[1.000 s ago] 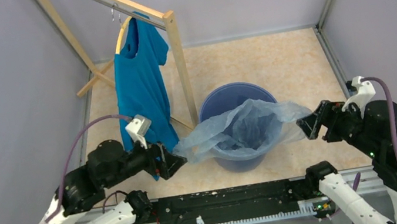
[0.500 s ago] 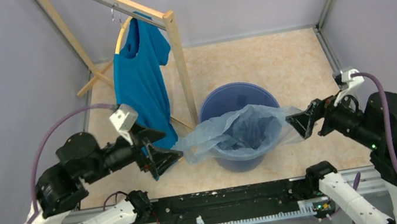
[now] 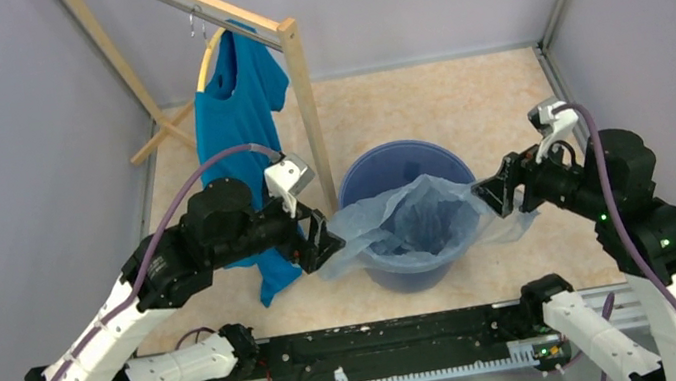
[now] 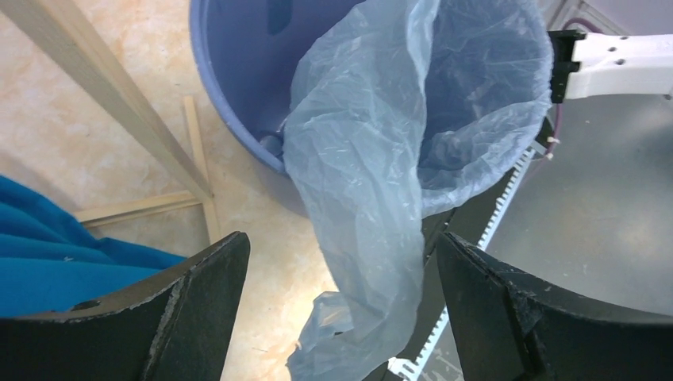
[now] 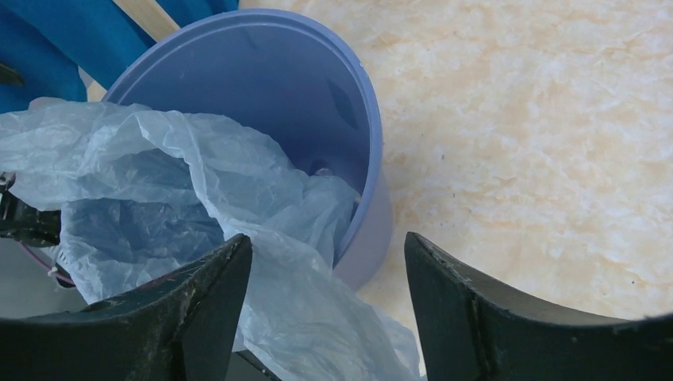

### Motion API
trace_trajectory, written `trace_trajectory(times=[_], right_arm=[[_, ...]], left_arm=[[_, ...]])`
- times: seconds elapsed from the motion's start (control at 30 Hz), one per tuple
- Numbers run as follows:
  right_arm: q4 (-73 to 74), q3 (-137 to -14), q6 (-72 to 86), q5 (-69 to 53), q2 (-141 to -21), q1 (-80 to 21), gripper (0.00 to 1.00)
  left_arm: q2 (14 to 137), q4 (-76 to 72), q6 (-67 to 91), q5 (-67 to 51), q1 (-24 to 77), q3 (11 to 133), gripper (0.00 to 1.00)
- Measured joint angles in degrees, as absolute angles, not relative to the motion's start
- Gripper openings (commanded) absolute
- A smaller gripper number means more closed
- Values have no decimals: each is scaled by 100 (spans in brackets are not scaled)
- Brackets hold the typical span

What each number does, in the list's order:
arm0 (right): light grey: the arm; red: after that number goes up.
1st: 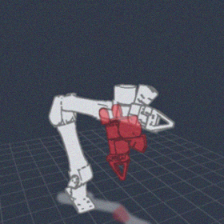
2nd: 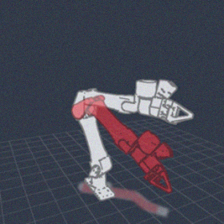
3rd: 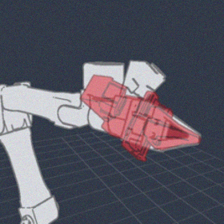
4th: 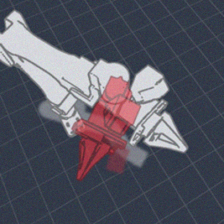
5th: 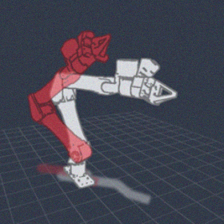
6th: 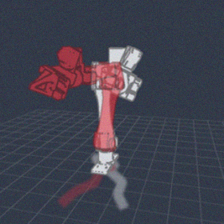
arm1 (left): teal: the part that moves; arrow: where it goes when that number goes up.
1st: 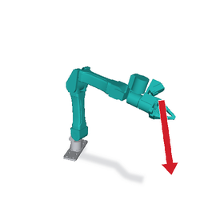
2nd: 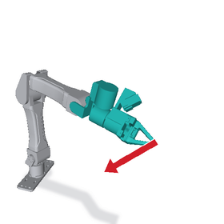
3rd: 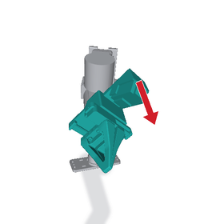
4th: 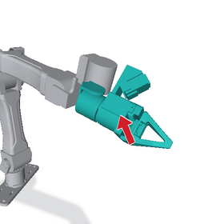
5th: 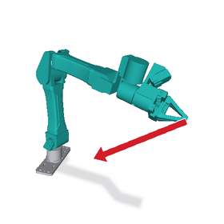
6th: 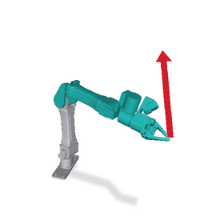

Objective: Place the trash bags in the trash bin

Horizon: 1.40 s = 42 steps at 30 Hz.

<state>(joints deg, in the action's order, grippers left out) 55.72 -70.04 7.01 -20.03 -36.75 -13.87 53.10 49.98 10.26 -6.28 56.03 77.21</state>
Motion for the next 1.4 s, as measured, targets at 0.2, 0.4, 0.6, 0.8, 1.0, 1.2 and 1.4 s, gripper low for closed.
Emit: trace_trajectory(times=[0.2,0.4,0.6,0.8,1.0,1.2,1.4], right_arm=[[5288,-6925,722,-2117,-3719,-1387,48],[5043,-6925,792,-2110,-3752,-1387,28],[4851,-6925,921,-1988,-3763,-1387,15],[4659,-6899,1059,-1861,-3922,-1387,0],[4318,-6816,1229,-1669,-4303,-1387,0],[3920,-6661,1417,-1433,-4678,-1387,0],[3601,-6521,1481,-1170,-5054,-1387,0]], left_arm=[[5201,5022,1037,-263,5603,7701,76],[5127,5019,1100,-38,5603,7693,50],[5142,4976,1293,222,5603,7605,25],[5251,4681,1522,587,5603,7548,10],[5343,4418,1782,1192,5603,7548,7],[5719,4335,2117,1898,5603,7546,12],[6160,4276,2418,2423,5603,7487,12]])
